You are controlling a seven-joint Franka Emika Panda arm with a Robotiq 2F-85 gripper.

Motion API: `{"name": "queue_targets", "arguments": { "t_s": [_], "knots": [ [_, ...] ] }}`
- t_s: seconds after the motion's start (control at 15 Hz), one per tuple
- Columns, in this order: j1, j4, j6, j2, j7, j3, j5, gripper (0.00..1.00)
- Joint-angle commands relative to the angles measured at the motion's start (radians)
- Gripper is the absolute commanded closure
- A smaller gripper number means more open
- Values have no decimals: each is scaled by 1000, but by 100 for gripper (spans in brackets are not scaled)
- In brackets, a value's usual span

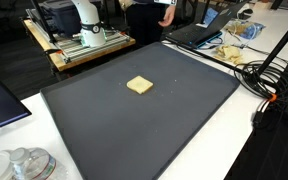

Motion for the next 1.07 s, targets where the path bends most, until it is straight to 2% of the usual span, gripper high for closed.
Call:
{"name": "queue_targets", "arguments": {
  "t_s": [0.0, 0.4, 0.6, 0.67, 0.73, 1.0],
  "knots": [
    [-29, 25, -35, -2, -3, -22, -12, 99],
    [-147, 0, -43, -101, 156, -46, -58, 99],
    [-217, 9, -59, -164, 190, -50, -152, 99],
    [-225, 17, -61, -177, 173, -58, -175, 99],
    [-200, 13, -30, -123, 160, -57, -134, 96],
    [-219, 14, -46, -168, 161, -62, -159, 96]
  ]
}}
